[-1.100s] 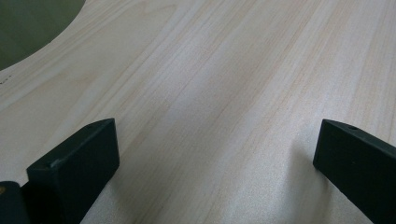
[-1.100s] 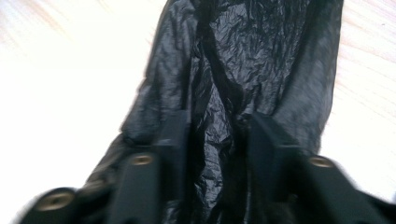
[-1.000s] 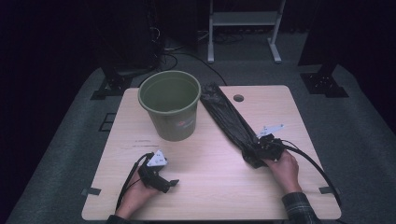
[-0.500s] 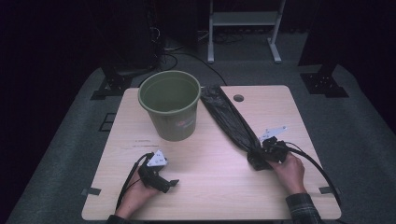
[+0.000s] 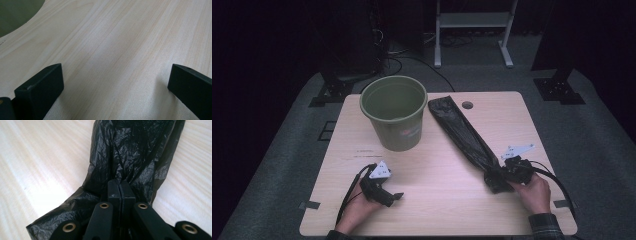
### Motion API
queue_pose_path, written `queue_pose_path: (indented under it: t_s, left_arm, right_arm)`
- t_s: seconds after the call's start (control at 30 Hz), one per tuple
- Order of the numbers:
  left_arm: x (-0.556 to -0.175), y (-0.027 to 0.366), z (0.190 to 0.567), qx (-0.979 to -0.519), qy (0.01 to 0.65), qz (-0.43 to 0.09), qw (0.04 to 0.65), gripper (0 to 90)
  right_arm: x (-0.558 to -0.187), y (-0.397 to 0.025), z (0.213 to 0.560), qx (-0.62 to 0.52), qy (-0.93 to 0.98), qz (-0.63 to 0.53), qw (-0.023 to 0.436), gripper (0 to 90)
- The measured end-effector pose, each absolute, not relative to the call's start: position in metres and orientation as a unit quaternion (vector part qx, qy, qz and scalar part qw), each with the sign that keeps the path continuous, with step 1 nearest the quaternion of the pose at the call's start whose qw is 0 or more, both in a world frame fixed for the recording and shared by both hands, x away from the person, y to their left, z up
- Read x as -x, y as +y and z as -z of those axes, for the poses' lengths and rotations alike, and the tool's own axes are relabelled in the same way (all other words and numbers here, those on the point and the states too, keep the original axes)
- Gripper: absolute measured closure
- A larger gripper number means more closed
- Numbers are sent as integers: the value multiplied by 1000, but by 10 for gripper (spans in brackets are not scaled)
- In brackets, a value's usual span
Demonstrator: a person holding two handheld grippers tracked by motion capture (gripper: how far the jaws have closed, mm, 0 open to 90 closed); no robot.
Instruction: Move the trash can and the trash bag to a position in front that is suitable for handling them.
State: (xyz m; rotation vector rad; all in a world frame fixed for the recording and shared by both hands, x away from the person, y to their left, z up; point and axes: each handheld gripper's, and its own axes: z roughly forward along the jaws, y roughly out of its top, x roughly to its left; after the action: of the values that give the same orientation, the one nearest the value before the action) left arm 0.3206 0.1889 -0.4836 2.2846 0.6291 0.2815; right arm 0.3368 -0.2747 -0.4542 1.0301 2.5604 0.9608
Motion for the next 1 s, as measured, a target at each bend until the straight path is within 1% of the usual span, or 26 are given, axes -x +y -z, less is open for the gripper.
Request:
queue_pose_path:
  t_s: [0.53, 0.6, 0.63, 0.67, 0.73, 0.77, 0.8, 0.87, 0.9, 1.0]
  left_arm:
    - [-320, 189, 484, -889, 246, -110, 370, 0]
    - [-320, 189, 484, -890, 245, -110, 369, 0]
    - [-320, 189, 484, -890, 246, -110, 369, 0]
    - [-320, 189, 484, -890, 246, -110, 369, 0]
    - [-320, 189, 484, -890, 245, -110, 369, 0]
    - [-320, 189, 484, -890, 246, -110, 369, 0]
    - [-320, 189, 484, -890, 246, -110, 369, 0]
    - [-320, 189, 484, -890, 245, -110, 369, 0]
    - [-320, 189, 484, -890, 245, -110, 369, 0]
    - [-320, 189, 484, -890, 245, -110, 369, 0]
  right_arm:
    - [-285, -302, 458, -363, 871, -315, 107, 882]
    - [-280, -305, 459, -364, 871, -311, 108, 866]
    - [-277, -307, 459, -366, 870, -313, 107, 822]
    - [-277, -307, 459, -366, 870, -313, 107, 822]
    - [-276, -308, 458, -372, 865, -317, 116, 750]
    - [-276, -308, 457, -371, 864, -320, 119, 734]
    - [-276, -308, 454, -373, 860, -323, 132, 643]
    - [-277, -308, 451, -378, 857, -323, 134, 589]
    - [-277, -308, 451, -378, 857, -323, 134, 589]
    - [-281, -307, 446, -384, 850, -331, 143, 472]
